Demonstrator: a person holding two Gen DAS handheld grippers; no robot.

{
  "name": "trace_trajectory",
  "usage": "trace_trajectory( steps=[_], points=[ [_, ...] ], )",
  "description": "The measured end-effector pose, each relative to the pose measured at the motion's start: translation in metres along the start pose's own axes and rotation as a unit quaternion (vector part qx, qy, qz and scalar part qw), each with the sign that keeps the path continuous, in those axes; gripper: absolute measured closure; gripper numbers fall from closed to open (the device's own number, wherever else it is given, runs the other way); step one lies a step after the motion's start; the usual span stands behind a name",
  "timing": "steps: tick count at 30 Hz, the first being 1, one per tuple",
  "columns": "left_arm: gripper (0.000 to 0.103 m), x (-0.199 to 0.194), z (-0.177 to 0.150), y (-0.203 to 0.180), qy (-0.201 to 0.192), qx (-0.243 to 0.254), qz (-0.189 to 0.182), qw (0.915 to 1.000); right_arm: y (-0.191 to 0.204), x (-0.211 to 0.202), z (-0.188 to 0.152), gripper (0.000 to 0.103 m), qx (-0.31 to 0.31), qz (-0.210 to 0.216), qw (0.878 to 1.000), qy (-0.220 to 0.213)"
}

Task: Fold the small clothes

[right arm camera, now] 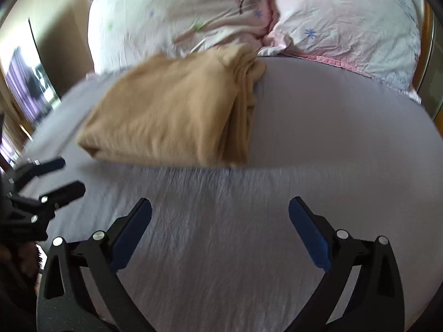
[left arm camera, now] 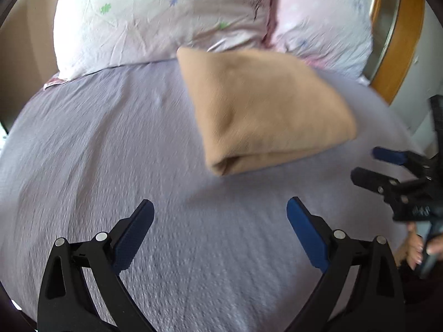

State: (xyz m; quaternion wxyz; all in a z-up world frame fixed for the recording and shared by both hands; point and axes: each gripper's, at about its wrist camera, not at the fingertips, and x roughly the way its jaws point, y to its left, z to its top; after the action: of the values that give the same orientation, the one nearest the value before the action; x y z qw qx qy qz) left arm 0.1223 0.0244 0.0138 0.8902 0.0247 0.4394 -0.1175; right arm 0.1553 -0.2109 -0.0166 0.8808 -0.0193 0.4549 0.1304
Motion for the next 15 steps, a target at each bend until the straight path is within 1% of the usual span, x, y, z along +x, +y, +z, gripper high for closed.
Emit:
trace_trajectory(
  steps=[2, 5, 6, 9, 15],
  points=[
    [0.005, 0.006, -0.001, 0.002, 0.008, -0.001, 0.013, 0.9999, 0.006, 0.005, -0.007, 0.004, -0.009, -0.016, 1.000, 0.004],
    [0.005, 0.008, -0.002, 0.003, 0.004, 0.002, 0.031, 0.9995, 0.011, 0.011, -0.005, 0.004, -0.011, -0.025, 1.000, 0.005],
    [0.005, 0.009, -0.003, 0.001, 0.003, 0.003, 0.036, 0.9993, 0.013, 0.018, 0.000, 0.004, -0.014, -0.028, 0.999, 0.006],
    [0.001, 0.012, -0.004, -0.001, 0.009, 0.004, 0.052, 0.9986, 0.016, 0.015, -0.003, 0.002, -0.013, -0.032, 0.999, 0.007],
    [0.001, 0.012, -0.004, 0.000, 0.009, 0.002, 0.055, 0.9985, 0.016, 0.015, -0.004, 0.002, -0.011, -0.035, 0.999, 0.003]
  ],
)
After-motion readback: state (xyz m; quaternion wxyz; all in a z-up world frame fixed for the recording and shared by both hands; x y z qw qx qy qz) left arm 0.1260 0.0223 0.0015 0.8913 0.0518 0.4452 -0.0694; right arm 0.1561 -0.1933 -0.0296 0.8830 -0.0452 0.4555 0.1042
